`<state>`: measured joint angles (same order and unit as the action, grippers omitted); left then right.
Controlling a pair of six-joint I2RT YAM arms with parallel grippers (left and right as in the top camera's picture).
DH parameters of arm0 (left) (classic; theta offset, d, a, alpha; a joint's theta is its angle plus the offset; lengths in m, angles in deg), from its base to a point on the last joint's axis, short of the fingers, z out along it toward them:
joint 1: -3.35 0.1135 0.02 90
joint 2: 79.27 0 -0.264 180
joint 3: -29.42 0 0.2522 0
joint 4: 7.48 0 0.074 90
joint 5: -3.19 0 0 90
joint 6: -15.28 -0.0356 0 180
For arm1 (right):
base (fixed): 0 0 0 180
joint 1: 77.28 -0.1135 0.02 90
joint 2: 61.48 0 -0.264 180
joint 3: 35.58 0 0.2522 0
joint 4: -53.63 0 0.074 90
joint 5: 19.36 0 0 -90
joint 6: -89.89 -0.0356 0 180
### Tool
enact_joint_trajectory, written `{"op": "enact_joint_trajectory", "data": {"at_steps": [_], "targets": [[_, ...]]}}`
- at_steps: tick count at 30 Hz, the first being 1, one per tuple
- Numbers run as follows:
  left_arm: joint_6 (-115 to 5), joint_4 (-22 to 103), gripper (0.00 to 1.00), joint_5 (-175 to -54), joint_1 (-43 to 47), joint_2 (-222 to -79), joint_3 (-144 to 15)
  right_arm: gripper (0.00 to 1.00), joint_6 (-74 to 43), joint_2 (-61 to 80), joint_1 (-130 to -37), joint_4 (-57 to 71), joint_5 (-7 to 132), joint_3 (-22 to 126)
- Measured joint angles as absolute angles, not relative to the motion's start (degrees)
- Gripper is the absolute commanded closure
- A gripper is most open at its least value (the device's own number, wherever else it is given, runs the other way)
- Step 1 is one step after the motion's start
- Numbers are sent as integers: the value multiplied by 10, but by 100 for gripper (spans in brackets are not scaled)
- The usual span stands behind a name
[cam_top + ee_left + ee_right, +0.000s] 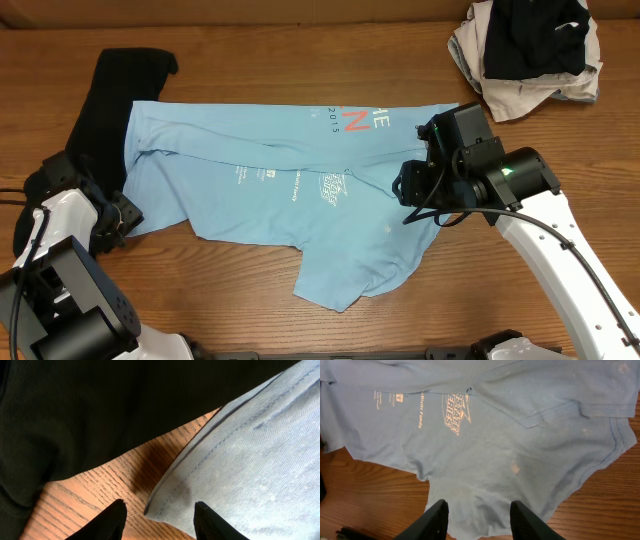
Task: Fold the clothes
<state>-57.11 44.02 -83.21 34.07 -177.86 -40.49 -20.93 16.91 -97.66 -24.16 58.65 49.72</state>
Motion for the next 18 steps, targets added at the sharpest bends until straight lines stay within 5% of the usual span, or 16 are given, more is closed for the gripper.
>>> {"op": "enact_joint_trajectory", "data": {"at_steps": [18], "targets": [[-571, 441, 53, -831, 327, -1779, -402, 56, -209, 169, -977, -253, 586, 490]]}}
